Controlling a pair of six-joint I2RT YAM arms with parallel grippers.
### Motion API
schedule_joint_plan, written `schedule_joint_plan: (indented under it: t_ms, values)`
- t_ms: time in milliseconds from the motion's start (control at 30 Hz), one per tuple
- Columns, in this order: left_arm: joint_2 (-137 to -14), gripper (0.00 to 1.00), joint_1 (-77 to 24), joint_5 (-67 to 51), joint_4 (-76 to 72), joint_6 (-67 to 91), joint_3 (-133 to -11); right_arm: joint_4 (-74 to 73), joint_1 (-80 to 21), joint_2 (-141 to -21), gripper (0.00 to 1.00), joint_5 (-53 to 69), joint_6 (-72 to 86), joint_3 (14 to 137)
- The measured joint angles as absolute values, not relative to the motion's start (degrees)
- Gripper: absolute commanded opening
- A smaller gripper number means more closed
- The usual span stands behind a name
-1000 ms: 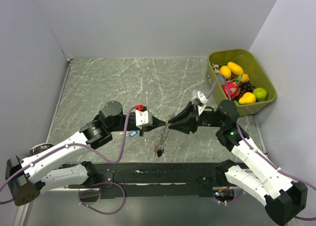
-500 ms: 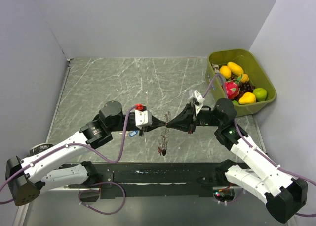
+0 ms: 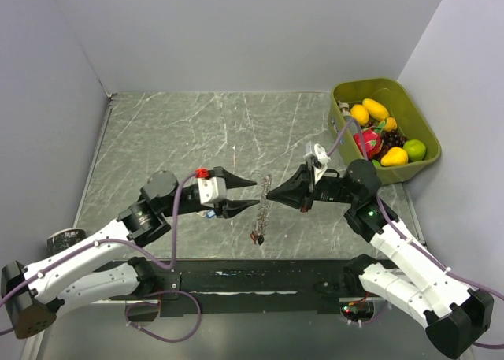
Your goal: Put the keys on the keyring
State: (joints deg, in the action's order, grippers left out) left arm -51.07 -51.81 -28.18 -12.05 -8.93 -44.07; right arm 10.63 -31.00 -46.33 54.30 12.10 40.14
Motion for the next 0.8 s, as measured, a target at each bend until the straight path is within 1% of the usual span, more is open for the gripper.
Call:
schedule_joint_plan:
  t_ms: [133, 300, 533, 600, 800]
  values:
    - [-48.14, 0.49, -49.19, -30.46, -17.65, -6.15, -39.86, 11.55, -31.00, -45.01, 0.00, 54.35, 12.08, 39.83]
    - [-47.88, 0.46, -43.90, -37.01, -24.34, -0.93, -36.62, 14.37, -31.00, -43.46, 0.00, 55.92, 12.16, 38.89]
    - [-52.21, 0.33, -42.61, -45.45, -31.73, 4.67, -36.51, 17.02, -31.00, -43.48, 0.00, 57.49, 12.88, 38.89]
    - [-54.19, 0.32, -42.61, -47.77, -31.90, 5.67, -37.36, 17.17, -31.00, -43.48, 0.00, 57.56, 13.02, 38.89]
    - [-56.75, 0.35, -42.54, -51.13, -32.71, 7.40, -39.31, 17.19, -31.00, -43.64, 0.00, 57.54, 13.06, 38.89]
